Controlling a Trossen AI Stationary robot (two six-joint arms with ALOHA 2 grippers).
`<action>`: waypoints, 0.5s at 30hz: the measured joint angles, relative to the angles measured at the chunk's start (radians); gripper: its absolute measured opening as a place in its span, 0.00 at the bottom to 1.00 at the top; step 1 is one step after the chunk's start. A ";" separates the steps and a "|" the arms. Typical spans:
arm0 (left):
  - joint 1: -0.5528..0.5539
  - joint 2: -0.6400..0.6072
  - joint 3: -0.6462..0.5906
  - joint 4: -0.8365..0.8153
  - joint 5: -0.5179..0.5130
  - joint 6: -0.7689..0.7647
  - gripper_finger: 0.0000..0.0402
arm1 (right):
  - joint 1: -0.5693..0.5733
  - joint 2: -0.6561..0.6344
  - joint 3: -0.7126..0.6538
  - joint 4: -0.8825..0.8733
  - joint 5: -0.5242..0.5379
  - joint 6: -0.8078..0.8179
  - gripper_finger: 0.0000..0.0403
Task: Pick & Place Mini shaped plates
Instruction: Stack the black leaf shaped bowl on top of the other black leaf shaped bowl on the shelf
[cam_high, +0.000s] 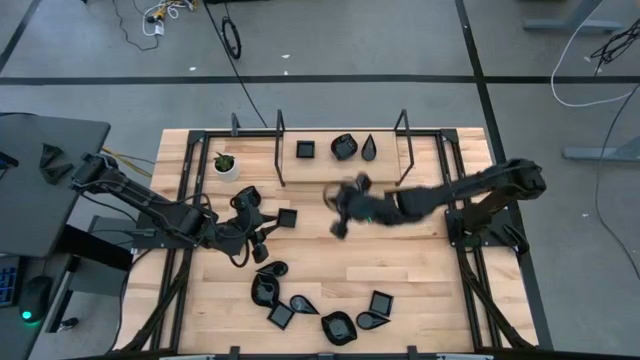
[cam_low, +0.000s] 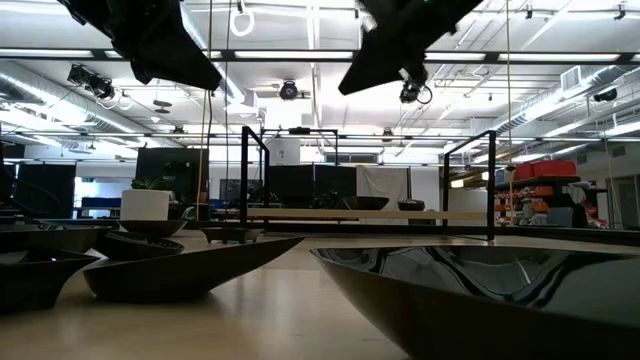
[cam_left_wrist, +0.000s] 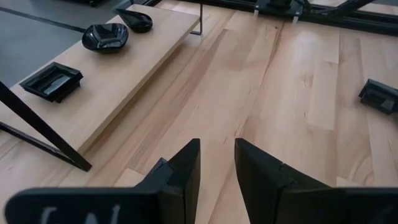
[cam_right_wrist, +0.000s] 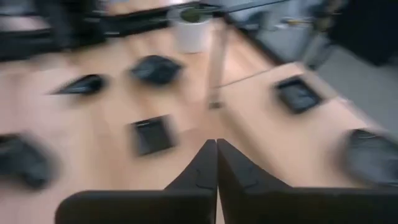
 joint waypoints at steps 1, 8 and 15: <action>0.000 0.000 0.000 -0.001 0.000 0.000 0.26 | 0.035 0.000 -0.022 0.029 -0.006 0.020 0.01; 0.001 0.000 0.000 0.003 0.000 -0.001 0.26 | 0.274 0.007 -0.104 0.150 -0.241 0.085 0.12; 0.000 0.000 0.000 0.014 -0.010 -0.001 0.26 | 0.389 0.153 -0.105 0.268 -0.452 0.292 0.30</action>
